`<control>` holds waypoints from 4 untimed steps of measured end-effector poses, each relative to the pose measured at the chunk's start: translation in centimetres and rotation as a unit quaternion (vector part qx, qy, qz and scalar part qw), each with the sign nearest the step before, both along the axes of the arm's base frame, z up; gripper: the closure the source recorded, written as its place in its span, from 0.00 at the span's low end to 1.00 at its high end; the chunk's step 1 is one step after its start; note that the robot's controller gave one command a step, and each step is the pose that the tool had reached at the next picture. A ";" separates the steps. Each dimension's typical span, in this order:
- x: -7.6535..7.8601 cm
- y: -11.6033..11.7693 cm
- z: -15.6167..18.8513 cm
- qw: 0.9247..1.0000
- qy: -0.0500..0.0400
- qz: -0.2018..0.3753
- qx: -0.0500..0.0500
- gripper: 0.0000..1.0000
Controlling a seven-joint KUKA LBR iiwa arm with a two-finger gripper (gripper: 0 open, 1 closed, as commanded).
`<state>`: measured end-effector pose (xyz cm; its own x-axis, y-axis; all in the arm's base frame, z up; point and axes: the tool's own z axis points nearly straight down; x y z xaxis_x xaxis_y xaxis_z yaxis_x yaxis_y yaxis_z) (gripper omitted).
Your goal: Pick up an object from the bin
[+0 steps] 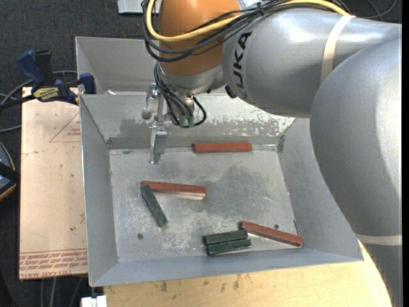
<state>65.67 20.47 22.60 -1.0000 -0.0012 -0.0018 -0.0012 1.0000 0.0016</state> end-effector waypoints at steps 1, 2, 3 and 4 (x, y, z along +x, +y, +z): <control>-1.6 -0.9 -4.4 0.999 -0.002 0.032 0.000 0.00; -4.7 -2.9 -11.1 0.993 -0.001 0.115 0.000 0.00; -6.3 -5.0 -14.9 0.983 -0.011 0.184 0.002 1.00; -6.3 -5.0 -14.9 0.983 -0.011 0.184 0.002 1.00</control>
Offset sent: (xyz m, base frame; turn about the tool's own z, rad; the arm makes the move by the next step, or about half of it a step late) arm -0.0668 -0.0445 -0.1491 -0.3062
